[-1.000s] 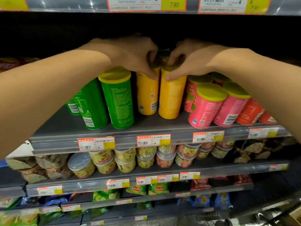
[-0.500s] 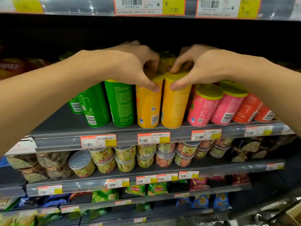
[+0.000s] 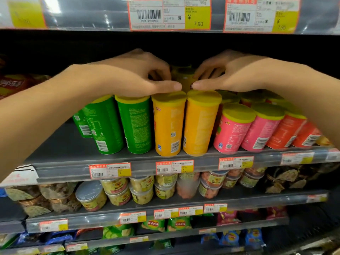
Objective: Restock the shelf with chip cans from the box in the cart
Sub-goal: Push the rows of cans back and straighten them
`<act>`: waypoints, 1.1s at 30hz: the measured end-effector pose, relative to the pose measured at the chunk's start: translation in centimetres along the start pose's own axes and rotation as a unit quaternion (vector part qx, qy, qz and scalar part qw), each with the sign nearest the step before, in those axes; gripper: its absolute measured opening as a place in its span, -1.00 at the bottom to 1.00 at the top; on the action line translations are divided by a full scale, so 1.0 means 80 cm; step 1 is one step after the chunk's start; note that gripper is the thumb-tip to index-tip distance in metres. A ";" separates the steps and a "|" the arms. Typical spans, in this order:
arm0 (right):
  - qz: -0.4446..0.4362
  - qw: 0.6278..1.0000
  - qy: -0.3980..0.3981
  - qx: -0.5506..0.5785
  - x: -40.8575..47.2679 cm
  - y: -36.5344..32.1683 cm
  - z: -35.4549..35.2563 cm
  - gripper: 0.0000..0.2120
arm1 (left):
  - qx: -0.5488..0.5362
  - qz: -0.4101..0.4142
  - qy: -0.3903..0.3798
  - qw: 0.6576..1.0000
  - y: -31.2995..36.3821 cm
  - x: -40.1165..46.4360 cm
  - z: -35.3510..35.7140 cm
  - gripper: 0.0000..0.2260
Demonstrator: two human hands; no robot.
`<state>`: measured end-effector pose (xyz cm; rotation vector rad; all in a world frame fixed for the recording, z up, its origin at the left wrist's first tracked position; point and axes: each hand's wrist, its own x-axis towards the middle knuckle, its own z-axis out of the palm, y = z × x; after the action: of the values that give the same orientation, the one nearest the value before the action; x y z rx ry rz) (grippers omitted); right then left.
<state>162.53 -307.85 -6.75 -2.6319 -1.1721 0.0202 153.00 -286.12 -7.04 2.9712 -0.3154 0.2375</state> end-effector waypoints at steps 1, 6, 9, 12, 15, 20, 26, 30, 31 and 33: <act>0.005 1.000 0.004 0.009 0.006 0.005 -0.001 -0.49 | -0.003 0.000 0.005 1.000 -0.005 0.003 -0.003 -0.57; -0.011 0.999 0.031 0.021 0.038 0.024 0.000 -0.64 | 0.013 -0.001 0.012 1.000 -0.030 0.031 -0.003 -0.69; -0.018 0.999 0.038 0.024 0.057 0.034 0.004 -0.64 | 0.027 0.011 0.019 0.999 -0.041 0.054 0.006 -0.71; -0.035 0.998 0.041 0.022 0.075 0.041 0.009 -0.66 | 0.041 0.021 0.020 0.999 -0.053 0.078 0.012 -0.74; -0.050 0.998 0.043 0.005 0.093 0.050 0.013 -0.66 | 0.035 0.012 0.013 0.999 -0.076 0.103 0.018 -0.77; -0.082 0.996 0.032 -0.016 0.126 0.063 0.018 -0.63 | 0.035 0.011 0.018 0.999 -0.106 0.135 0.020 -0.78; -0.101 0.994 -0.004 -0.030 0.150 0.070 0.017 -0.53 | 0.034 0.010 0.026 0.999 -0.119 0.169 0.024 -0.77; -0.118 0.992 -0.027 -0.045 0.162 0.073 0.016 -0.49 | 0.038 0.000 0.022 0.999 -0.127 0.177 0.032 -0.76; -0.126 0.991 -0.026 -0.042 0.164 0.074 0.017 -0.49 | 0.043 -0.001 0.017 0.999 -0.131 0.179 0.035 -0.76; -0.140 0.989 -0.026 -0.035 0.169 0.078 0.019 -0.51 | 0.041 0.003 0.018 0.999 -0.135 0.183 0.039 -0.76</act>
<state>176.02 -301.62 -8.47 -2.5139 -1.5760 -0.0067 169.97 -279.00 -8.95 3.0430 -0.3168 0.3129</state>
